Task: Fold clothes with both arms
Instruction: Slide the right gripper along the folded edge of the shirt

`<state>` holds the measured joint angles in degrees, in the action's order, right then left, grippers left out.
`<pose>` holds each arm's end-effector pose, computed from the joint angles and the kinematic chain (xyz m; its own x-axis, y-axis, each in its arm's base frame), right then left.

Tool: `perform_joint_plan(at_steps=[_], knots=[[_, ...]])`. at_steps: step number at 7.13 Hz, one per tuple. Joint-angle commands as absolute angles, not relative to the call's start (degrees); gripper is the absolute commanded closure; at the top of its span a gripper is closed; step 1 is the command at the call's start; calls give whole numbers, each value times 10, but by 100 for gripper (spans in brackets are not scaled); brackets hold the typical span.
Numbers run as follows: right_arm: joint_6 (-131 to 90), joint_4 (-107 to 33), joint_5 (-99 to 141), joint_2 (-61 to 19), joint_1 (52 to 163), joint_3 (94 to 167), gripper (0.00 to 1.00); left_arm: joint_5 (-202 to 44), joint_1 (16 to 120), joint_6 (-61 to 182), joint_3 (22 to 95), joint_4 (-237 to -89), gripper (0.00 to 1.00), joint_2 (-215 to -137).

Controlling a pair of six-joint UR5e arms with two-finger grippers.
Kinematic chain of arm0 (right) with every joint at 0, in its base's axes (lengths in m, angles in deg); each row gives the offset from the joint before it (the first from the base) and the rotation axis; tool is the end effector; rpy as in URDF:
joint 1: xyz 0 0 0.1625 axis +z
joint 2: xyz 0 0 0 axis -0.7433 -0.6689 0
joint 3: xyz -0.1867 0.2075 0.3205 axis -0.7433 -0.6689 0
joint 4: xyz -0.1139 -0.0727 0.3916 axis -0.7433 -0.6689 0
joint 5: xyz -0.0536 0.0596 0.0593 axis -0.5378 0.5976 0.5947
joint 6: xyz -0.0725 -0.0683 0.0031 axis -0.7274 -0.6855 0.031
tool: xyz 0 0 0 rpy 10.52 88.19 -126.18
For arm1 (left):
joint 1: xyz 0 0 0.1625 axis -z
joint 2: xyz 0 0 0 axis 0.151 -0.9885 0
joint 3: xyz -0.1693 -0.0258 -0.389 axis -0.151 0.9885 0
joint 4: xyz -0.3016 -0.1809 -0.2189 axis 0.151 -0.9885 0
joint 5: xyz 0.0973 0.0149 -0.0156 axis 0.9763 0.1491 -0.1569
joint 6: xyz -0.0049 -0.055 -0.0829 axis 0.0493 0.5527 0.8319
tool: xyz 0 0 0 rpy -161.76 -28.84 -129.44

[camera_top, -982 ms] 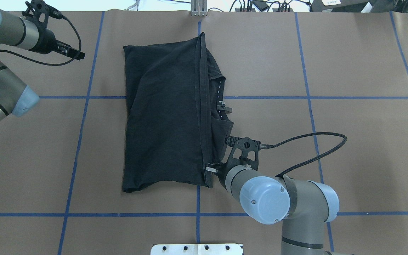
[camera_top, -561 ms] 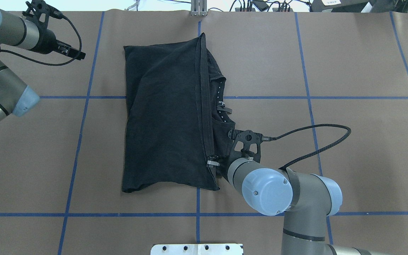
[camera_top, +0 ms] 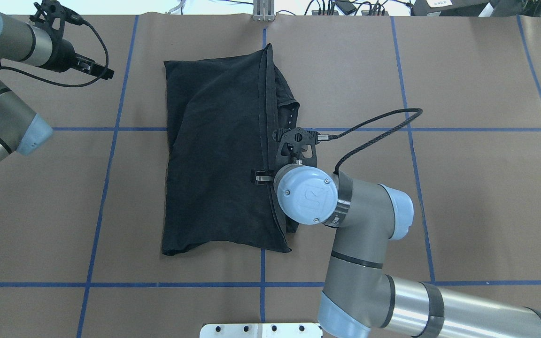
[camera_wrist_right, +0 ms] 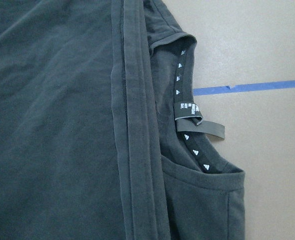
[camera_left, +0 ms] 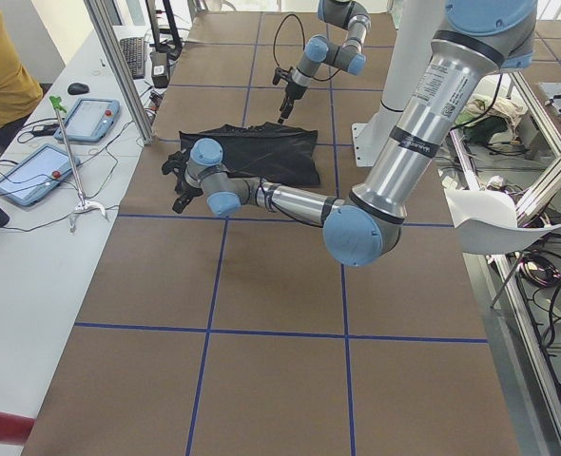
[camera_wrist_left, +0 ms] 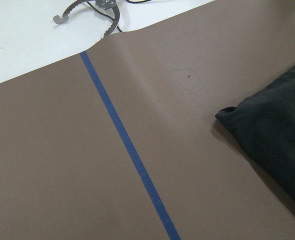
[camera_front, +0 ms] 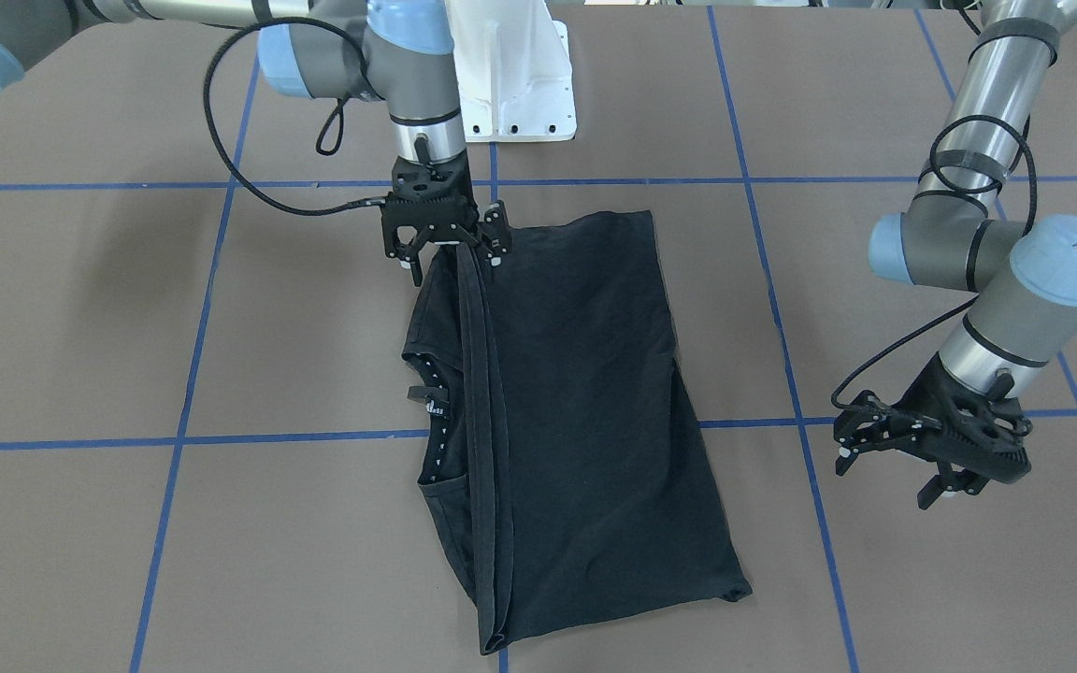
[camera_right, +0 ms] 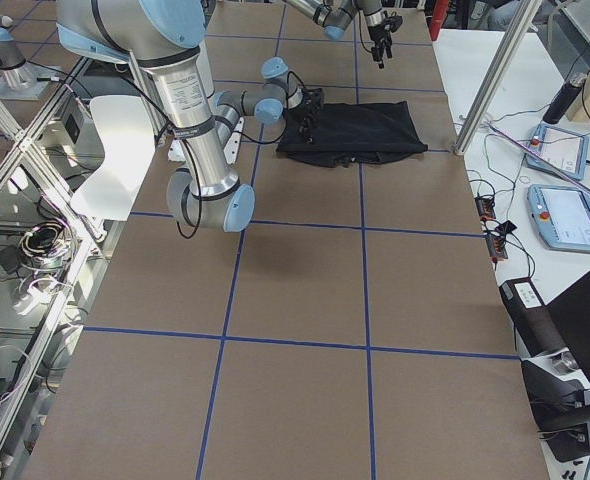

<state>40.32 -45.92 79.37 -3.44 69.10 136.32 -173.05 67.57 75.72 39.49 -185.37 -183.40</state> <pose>-0.5727 -0.3793 0.2023 0.6815 0.0272 0.7313 -0.3178 0.9112 0.2623 0.2902 -0.6552 0.4442 0.6452 0.4466 -0.6199 0.0462 0.7871 0.6151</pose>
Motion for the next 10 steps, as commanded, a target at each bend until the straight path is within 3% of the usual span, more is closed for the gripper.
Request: perform_joint_plan(at_steps=[1,7,8,10], knots=[[278,-562,894,5,714,1333,0,-1731,676,758,395,-1854,0,-1834],[239,-583,909,28,672,1302,2,-1731,675,758,393,-1855,0,-1834],[220,-583,894,28,669,1294,6,-1731,675,758,393,-1854,0,-1834],[177,-583,881,27,666,1284,24,-1731,675,758,392,-1854,0,-1834]])
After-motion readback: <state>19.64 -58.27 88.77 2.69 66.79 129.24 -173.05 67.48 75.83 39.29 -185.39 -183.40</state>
